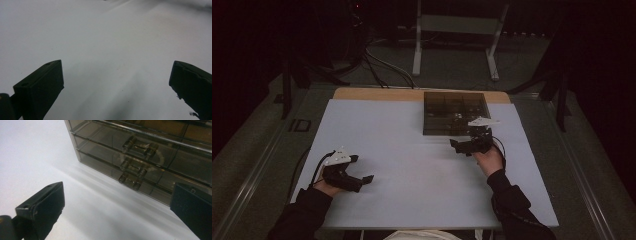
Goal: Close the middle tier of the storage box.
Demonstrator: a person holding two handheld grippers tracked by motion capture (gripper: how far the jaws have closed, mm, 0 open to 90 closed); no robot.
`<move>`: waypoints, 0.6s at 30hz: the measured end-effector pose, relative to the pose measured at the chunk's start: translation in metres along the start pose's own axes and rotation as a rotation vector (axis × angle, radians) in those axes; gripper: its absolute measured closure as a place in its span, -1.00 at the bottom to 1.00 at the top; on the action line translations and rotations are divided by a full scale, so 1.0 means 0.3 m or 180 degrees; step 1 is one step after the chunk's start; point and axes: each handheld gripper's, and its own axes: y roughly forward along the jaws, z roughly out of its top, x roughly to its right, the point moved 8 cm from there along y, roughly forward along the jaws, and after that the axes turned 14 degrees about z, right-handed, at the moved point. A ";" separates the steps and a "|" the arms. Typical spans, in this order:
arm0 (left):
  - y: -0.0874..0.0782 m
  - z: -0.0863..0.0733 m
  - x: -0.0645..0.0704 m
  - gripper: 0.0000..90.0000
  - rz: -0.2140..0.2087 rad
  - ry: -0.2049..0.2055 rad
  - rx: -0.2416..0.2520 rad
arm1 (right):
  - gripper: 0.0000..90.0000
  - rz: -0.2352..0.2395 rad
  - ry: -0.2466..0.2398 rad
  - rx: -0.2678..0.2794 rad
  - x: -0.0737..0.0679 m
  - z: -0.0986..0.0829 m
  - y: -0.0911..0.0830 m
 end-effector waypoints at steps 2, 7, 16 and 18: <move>0.000 0.000 0.000 -0.98 -0.0004 -0.0005 0.0003 | -1.00 0.0015 -0.0004 0.0007 -0.002 -0.003 -0.002; 0.001 -0.001 0.002 -0.98 -0.0002 0.0003 -0.0005 | -1.00 0.0062 -0.0076 -0.0002 -0.013 -0.048 -0.024; -0.001 0.001 0.003 -0.98 -0.0008 0.0004 0.0008 | -1.00 0.0150 -0.0101 -0.0078 -0.037 -0.133 -0.046; -0.001 0.001 0.003 -0.98 -0.0012 0.0003 0.0010 | -1.00 0.0170 -0.0129 -0.0084 -0.044 -0.149 -0.053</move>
